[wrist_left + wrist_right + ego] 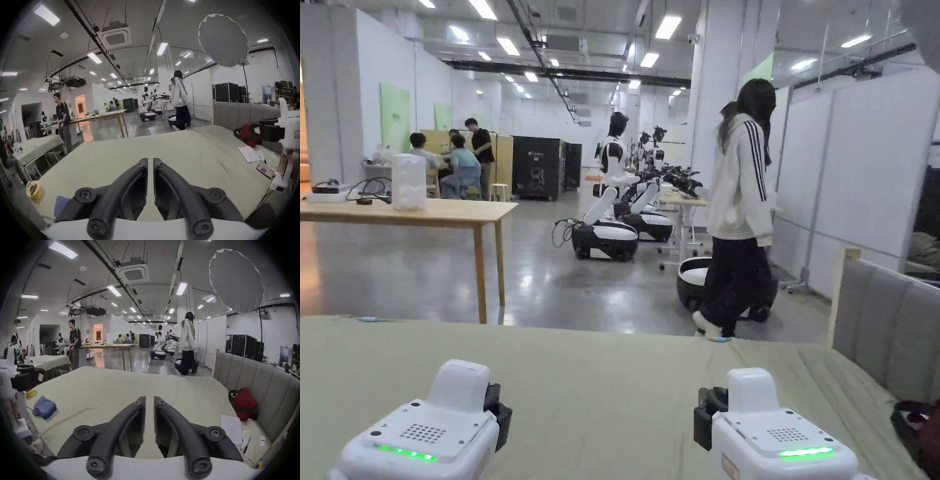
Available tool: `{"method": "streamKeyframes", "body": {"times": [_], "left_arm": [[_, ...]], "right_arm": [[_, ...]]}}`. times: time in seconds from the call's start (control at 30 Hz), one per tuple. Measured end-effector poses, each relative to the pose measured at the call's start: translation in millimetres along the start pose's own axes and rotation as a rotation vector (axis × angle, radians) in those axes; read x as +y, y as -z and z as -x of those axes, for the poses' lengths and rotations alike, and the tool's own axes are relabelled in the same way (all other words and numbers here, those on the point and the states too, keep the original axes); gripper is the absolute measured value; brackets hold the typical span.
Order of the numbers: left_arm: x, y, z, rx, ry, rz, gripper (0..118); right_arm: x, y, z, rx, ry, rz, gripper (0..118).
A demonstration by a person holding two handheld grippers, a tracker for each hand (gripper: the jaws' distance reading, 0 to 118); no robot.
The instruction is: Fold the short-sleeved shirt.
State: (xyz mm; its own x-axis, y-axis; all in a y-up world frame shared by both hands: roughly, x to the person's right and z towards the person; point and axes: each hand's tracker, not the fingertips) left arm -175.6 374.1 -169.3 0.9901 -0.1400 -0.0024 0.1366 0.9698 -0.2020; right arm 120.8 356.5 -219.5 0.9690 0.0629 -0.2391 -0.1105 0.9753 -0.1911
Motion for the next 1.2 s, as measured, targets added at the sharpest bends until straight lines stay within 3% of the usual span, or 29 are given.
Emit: {"method": "streamKeyframes", "body": {"times": [0.07, 0.17, 0.27, 0.33, 0.37, 0.43, 0.53, 0.67, 1.0, 1.2], "left_arm": [[2.8, -1.6, -0.5, 0.002, -0.001, -0.002, 19], [5.5, -12.7, 2.6, -0.007, -0.038, -0.01, 58], [5.6, -14.6, 6.7, -0.002, -0.051, -0.026, 75], [6.4, -14.1, 7.7, -0.003, -0.058, -0.025, 100], [6.7, -13.8, 8.5, -0.01, -0.069, -0.025, 106], [6.3, -13.8, 11.5, -0.015, -0.079, -0.029, 108], [8.9, -14.9, 12.9, -0.023, -0.087, -0.028, 118], [11.8, -18.6, 18.0, -0.053, -0.146, -0.042, 118], [10.3, -16.4, 19.7, -0.056, -0.16, -0.045, 118], [7.6, -14.8, 20.4, -0.058, -0.165, -0.042, 118]], "right_arm": [[-4.0, 3.8, 2.2, -0.001, 0.0, 0.005, 34], [-6.9, 5.4, 3.5, 0.013, 0.018, 0.02, 52], [-7.9, 4.1, 5.4, 0.008, 0.017, 0.016, 69], [-7.5, 3.7, 6.6, 0.012, 0.021, 0.01, 91], [-7.0, 3.2, 6.8, 0.012, 0.022, 0.006, 102], [-5.3, 1.1, 6.9, 0.009, 0.025, -0.003, 116], [1.5, -13.8, 10.4, 0.015, 0.038, -0.036, 118], [10.4, -9.1, 15.3, -0.038, 0.072, -0.01, 118], [25.3, -19.5, 21.1, -0.023, 0.144, 0.01, 118], [26.6, -14.8, 29.0, -0.078, 0.109, 0.051, 118]]}}
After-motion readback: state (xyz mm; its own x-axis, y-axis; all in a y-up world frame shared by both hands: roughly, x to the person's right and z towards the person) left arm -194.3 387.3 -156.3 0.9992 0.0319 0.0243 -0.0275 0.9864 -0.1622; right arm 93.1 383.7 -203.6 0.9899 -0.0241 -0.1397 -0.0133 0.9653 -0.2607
